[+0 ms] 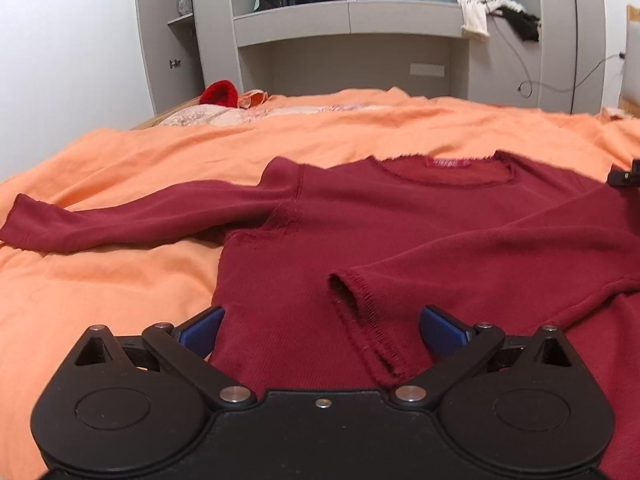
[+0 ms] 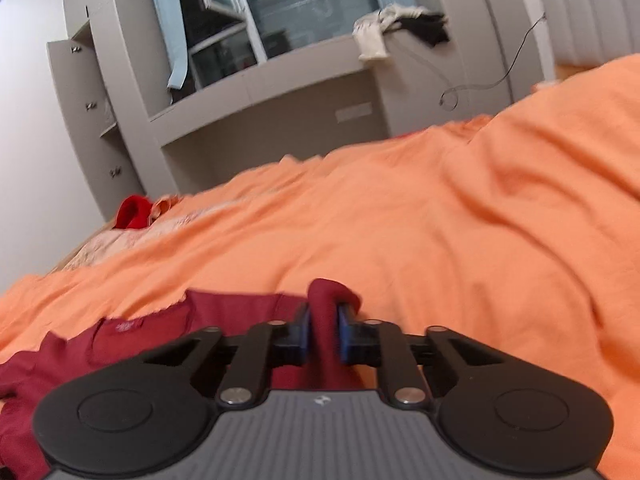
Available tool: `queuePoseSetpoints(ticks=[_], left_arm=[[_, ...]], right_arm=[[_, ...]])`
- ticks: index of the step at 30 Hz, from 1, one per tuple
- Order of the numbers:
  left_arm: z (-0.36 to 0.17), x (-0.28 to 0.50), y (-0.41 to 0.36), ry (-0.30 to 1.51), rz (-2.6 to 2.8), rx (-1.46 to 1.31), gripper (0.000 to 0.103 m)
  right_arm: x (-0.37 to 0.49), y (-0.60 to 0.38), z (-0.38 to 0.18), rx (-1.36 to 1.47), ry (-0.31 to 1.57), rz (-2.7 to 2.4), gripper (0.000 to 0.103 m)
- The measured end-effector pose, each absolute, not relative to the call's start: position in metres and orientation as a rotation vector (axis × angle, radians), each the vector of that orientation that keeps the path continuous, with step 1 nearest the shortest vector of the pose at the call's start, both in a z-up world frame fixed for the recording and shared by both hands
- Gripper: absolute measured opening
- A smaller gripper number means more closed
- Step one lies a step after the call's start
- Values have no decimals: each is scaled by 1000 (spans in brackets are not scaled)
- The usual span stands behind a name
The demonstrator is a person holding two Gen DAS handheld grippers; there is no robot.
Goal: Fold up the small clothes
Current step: 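Lift the sleeve cuff with the right gripper and lay it across the sweater body, then open the right gripper and move the left gripper to the other sleeve cuff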
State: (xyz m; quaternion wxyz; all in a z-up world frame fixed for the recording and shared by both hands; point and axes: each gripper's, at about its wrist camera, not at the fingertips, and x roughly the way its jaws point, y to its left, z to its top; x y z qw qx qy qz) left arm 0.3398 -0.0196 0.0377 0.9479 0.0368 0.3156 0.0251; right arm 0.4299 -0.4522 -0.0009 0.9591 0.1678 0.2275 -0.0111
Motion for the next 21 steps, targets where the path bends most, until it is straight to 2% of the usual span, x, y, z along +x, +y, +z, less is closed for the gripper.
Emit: queuePoseSetpoints(ticks=[3, 4, 6, 7, 8, 10, 15, 16, 17, 18, 20, 21], left_arm=[[38, 342, -18, 642, 52, 53, 103], [36, 344, -19, 650, 56, 58, 103], [33, 346, -23, 661, 65, 80, 103], [32, 346, -24, 662, 68, 91, 103], [32, 345, -26, 661, 70, 100, 103], [31, 345, -26, 660, 71, 105, 103], [31, 346, -24, 663, 69, 96, 103], [31, 346, -25, 663, 70, 99, 103], [31, 346, -25, 662, 71, 101, 103], [31, 346, -26, 662, 72, 103, 103], [30, 346, -26, 661, 74, 105, 103], [30, 346, -26, 661, 74, 106, 103]], right_arm=[[437, -461, -9, 339, 489, -54, 13], [437, -463, -12, 338, 510, -52, 18], [434, -462, -13, 329, 531, -25, 39], [429, -463, -11, 333, 523, 0, 56], [422, -463, -9, 340, 509, 24, 63], [408, -465, -6, 338, 506, 61, 65], [372, -470, -8, 326, 570, 132, 64], [365, -471, -10, 322, 582, 142, 59], [362, -470, -11, 316, 598, 152, 44], [358, -470, -13, 312, 606, 171, 35], [354, -468, -12, 291, 600, 173, 20], [353, -465, -12, 269, 600, 169, 17]])
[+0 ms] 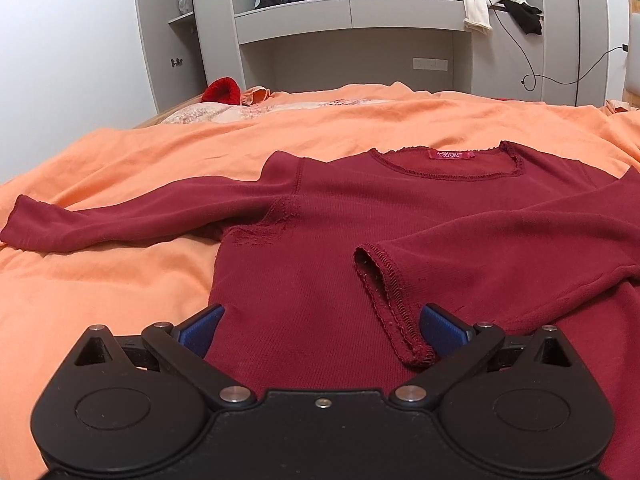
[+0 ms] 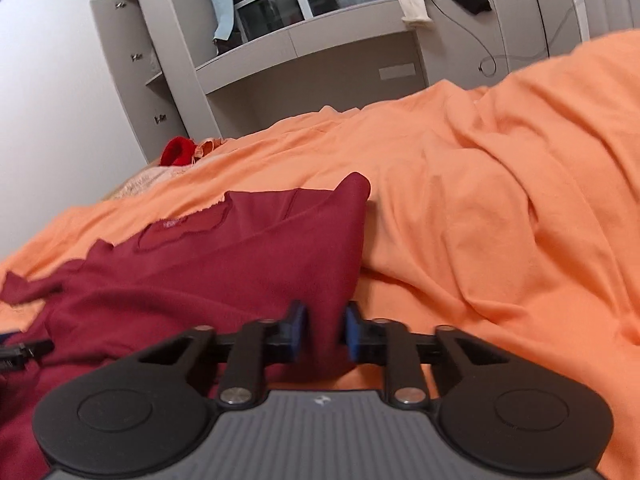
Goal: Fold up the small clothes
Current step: 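Open the right gripper and move the left gripper to the other sleeve cuff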
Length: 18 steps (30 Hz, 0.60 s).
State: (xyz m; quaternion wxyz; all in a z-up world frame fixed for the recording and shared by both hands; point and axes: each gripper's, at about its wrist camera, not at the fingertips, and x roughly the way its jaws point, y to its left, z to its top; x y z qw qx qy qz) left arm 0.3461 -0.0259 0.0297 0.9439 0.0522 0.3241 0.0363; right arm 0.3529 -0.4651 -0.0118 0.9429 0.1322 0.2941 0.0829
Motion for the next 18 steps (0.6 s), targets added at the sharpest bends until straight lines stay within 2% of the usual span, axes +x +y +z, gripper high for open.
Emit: queuePoseSetpoints(ticks=[4, 6, 8, 12, 15, 18], left_arm=[[30, 346, -26, 661, 72, 107, 103], [31, 345, -23, 661, 64, 99, 103], [36, 343, -19, 642, 52, 72, 102], [59, 324, 2, 486, 25, -66, 102], [68, 318, 20, 412, 98, -117, 102], [72, 321, 48, 409, 206, -182, 102]], right_arm=[[351, -460, -18, 259, 592, 156, 17], [346, -463, -20, 275, 574, 144, 27], [341, -469, -17, 298, 551, 126, 44], [330, -475, -6, 309, 502, 115, 50], [321, -470, 5, 300, 475, 133, 70], [309, -460, 16, 310, 448, 182, 82]])
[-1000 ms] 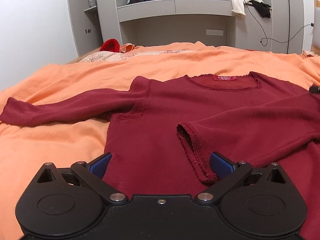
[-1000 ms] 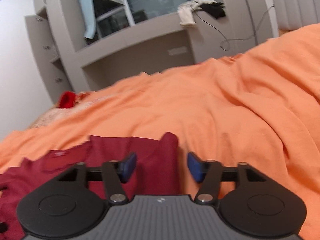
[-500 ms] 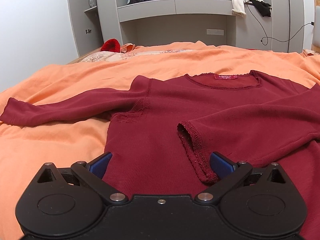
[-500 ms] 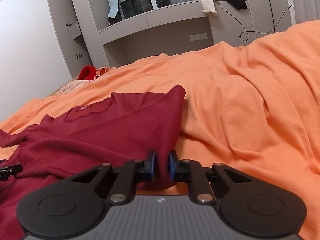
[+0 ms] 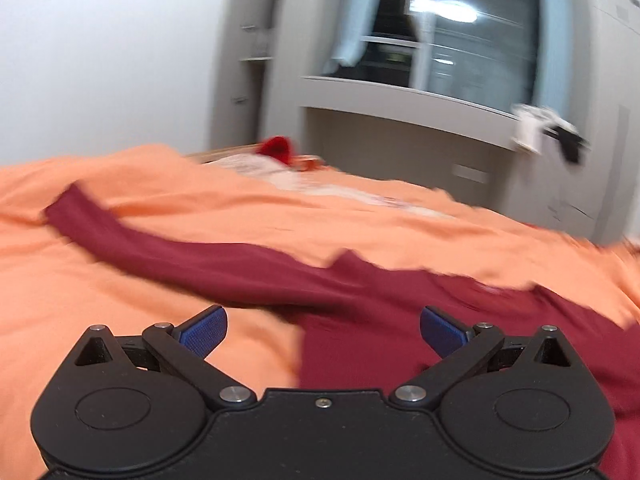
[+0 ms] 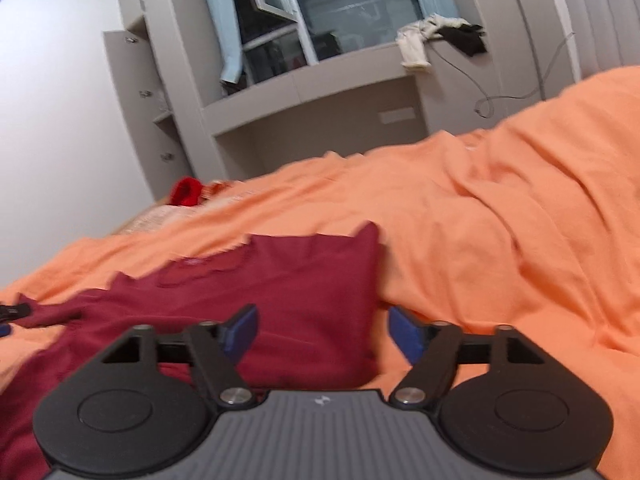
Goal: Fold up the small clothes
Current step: 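Open the right gripper and move the left gripper to the other sleeve cuff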
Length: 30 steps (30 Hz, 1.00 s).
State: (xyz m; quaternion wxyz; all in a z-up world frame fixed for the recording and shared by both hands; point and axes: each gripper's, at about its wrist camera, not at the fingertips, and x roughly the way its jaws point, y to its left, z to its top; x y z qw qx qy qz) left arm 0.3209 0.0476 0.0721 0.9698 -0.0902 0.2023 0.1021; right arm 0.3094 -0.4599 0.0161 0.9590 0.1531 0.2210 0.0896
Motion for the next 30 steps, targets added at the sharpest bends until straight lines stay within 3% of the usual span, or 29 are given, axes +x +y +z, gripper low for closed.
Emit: queuePoseSetpoints(ticks=[2, 5, 16, 30], left_arm=[[72, 323, 68, 421, 270, -243, 102], [71, 317, 99, 413, 353, -342, 102], [62, 306, 176, 422, 452, -521, 102], [53, 395, 285, 520, 513, -595, 102]], right_arm=[[301, -452, 24, 337, 430, 233, 94], [291, -439, 32, 379, 412, 325, 103], [279, -378, 24, 476, 490, 593, 103], [273, -350, -1, 345, 540, 683, 103]])
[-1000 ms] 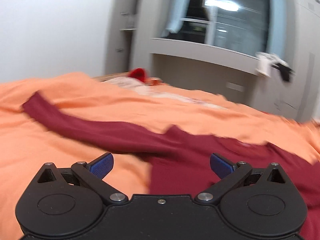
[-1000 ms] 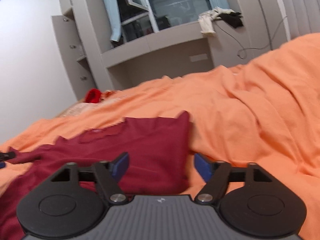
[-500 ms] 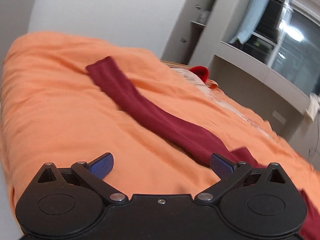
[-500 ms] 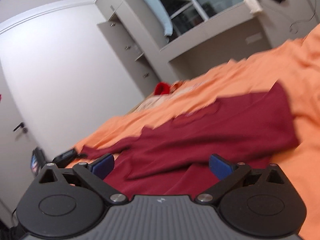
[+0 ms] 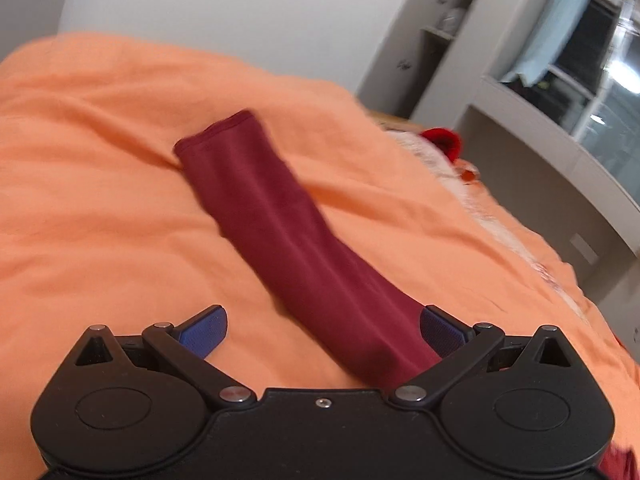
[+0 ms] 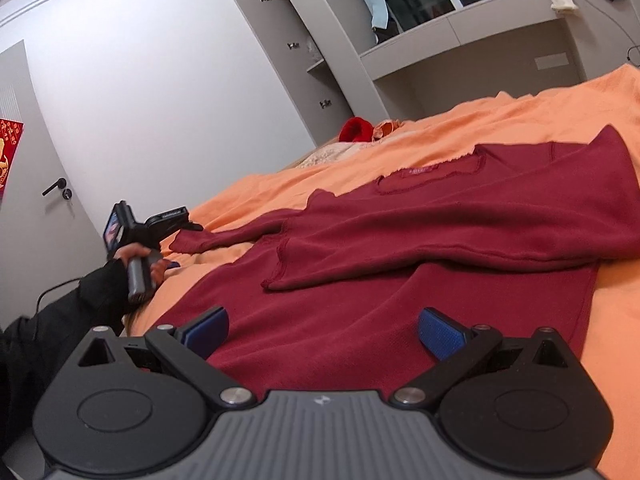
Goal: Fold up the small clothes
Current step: 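Open the right gripper and move the left gripper to the other sleeve cuff, then grasp the other sleeve cuff with the left gripper and fold it across the body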
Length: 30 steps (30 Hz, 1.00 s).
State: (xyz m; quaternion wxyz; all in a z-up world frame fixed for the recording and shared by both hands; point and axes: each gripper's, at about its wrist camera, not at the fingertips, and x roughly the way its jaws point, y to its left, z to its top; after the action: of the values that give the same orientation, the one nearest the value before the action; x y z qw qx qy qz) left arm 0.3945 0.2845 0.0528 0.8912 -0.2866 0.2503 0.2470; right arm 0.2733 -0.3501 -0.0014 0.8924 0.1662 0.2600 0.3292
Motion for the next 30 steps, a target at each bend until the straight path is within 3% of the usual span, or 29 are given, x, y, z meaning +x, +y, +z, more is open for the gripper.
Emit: queuePoseSetpoints(ticks=[12, 15, 18, 21, 23, 26, 30], left_arm=[[40, 424, 331, 417, 777, -632, 102], [40, 430, 328, 416, 838, -591, 95], [39, 434, 330, 403, 876, -580, 85], [40, 432, 332, 363, 896, -601, 64], [39, 430, 334, 352, 893, -614, 37], [38, 430, 336, 351, 847, -629, 13], [44, 426, 331, 316, 814, -600, 8]], right_arm=[[279, -358, -12, 373, 581, 741, 103], [279, -359, -13, 371, 581, 744, 103], [278, -359, -14, 369, 577, 747, 103], [277, -360, -15, 365, 577, 748, 103], [277, -360, -15, 363, 576, 749, 103], [277, -360, -15, 362, 576, 750, 103], [277, -360, -15, 361, 576, 749, 103]])
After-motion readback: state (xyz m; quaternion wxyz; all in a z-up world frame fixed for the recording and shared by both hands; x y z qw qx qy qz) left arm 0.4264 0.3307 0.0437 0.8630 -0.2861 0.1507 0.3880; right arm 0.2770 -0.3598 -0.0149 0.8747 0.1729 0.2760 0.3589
